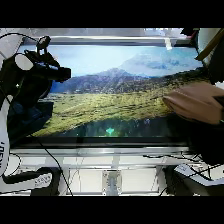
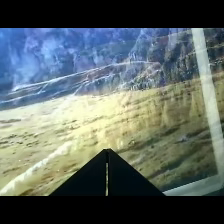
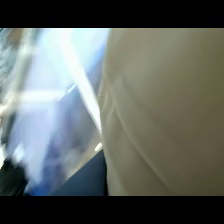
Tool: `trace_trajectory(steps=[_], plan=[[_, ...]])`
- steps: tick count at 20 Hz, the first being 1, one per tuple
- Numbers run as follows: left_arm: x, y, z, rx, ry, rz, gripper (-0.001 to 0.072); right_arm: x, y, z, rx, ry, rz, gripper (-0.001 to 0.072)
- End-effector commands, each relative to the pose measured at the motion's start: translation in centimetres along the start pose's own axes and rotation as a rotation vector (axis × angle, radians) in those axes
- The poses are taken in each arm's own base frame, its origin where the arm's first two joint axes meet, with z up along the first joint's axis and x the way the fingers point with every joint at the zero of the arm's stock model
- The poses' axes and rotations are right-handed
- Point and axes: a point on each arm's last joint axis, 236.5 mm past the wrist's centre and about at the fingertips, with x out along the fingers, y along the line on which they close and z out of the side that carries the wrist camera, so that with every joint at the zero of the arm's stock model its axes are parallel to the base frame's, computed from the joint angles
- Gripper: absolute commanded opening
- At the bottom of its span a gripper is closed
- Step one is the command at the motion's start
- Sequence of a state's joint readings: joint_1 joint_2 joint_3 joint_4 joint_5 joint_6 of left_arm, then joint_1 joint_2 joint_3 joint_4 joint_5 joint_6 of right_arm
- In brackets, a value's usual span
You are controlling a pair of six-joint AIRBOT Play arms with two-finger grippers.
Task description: Fold the clothes and pants, and hang the long-sleeved shirts on hangers.
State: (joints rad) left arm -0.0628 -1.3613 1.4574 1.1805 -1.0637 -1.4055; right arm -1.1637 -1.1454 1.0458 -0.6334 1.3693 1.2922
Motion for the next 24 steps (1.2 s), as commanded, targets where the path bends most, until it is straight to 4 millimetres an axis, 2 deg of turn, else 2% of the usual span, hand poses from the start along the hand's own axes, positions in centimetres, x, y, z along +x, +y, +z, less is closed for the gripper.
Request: trace_trajectory(steps=[1,4,7,9,11,12,13,14,17,19,22,24], plan=[[0.0,-0.1,0.0,-0.003,-0.001,-0.003,0.0012,-7.5,-8.9,-0.3,0.146,-0.082,-0.239,0.0029],[0.0,-0.1,0.0,-0.003,-0.001,-0.003,0.0012,-11.7,-13.9,-1.3,0.252,-0.127,-0.366,0.0029],[0.0,0.0,0.0,-0.01,-0.001,-0.002,0.0012,-14.8,-18.1,-2.7,0.305,-0.141,-0.521,0.0029],[0.0,0.0,0.0,-0.01,-0.001,-0.002,0.0013,-15.7,-19.5,-3.5,0.316,-0.125,-0.591,0.0056],[0.0,0.0,0.0,-0.01,-0.001,-0.003,0.0013,-15.5,-19.2,-3.1,0.357,-0.148,-0.57,0.0406],[0.0,0.0,0.0,-0.01,-0.001,-0.002,0.0013,-15.2,-18.5,-2.7,0.402,-0.176,-0.534,0.0424],[0.0,0.0,0.0,-0.01,-0.001,-0.002,0.0012,-14.8,-17.3,-1.8,0.447,-0.215,-0.478,0.0424],[0.0,0.0,0.0,-0.01,-0.001,-0.002,0.0013,-14.4,-14.8,-0.2,0.449,-0.262,-0.383,0.0424],[0.0,0.0,0.0,-0.01,-0.001,-0.003,0.0013,-15.0,-4.3,5.4,0.28,-0.417,-0.107,0.0424],[0.0,-0.1,-0.1,-0.01,0.003,-0.004,0.0013,-16.0,2.4,7.3,0.138,-0.487,-0.008,0.0424],[-0.1,-0.3,-1.5,-0.009,0.065,-0.014,0.0013,-16.4,10.7,7.2,-0.061,-0.518,0.042,0.0414],[-0.1,-0.3,-1.6,-0.009,0.066,-0.014,0.0013,-15.3,15.4,5.4,-0.18,-0.469,0.086,0.0405]])
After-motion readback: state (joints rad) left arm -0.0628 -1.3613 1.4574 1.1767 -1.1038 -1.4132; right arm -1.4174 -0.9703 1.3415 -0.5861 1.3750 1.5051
